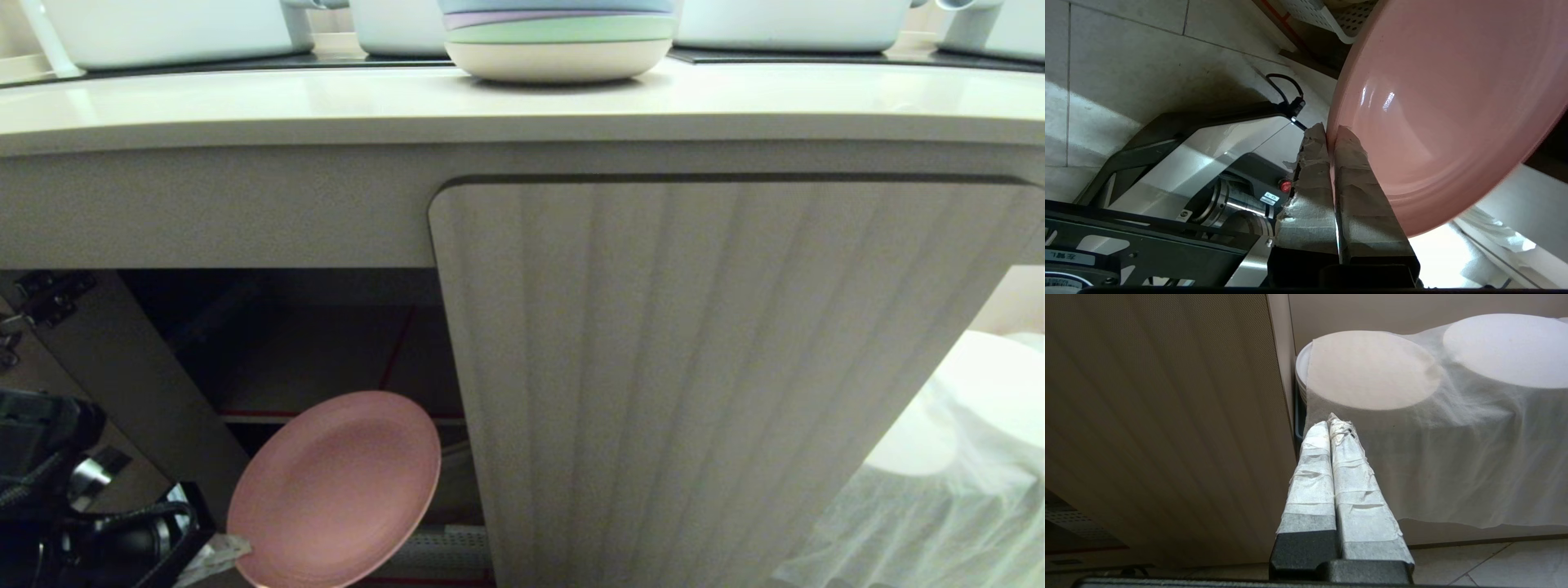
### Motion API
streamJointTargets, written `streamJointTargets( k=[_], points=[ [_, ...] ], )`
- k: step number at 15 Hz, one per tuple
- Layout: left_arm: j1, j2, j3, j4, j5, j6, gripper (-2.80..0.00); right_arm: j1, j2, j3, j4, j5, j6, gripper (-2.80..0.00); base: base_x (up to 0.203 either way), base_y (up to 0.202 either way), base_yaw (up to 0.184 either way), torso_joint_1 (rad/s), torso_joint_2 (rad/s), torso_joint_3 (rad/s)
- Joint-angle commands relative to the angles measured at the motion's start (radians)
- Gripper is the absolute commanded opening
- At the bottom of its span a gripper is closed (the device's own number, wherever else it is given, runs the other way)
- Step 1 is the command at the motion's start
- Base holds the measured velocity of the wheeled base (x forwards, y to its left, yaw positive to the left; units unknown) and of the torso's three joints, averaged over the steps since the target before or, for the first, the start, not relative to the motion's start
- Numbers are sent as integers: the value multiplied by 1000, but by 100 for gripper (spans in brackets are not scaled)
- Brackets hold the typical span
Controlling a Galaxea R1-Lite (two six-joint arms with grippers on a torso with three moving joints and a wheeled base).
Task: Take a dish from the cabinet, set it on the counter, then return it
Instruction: Put it back into the cabinet
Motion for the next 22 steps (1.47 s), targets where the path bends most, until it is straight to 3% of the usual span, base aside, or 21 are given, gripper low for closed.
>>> streamJointTargets(
  k=[1, 3, 10, 15, 22],
  points=[
    [2, 25, -3, -12, 0, -12, -280, 0, 0, 0, 0, -1, 1, -280, 0, 0, 0, 0, 0, 0],
    [1, 47, -2, -46, 16, -56, -280, 0, 0, 0, 0, -1, 0, -280, 0, 0, 0, 0, 0, 0],
    [2, 133, -63, -72, 41, -73, -280, 0, 0, 0, 0, -1, 0, -280, 0, 0, 0, 0, 0, 0],
    [-1, 209, -143, -75, 47, -121, -280, 0, 0, 0, 0, -1, 0, -280, 0, 0, 0, 0, 0, 0],
    [-1, 329, -147, -272, 47, -154, -280, 0, 0, 0, 0, -1, 0, -280, 0, 0, 0, 0, 0, 0]
  ],
)
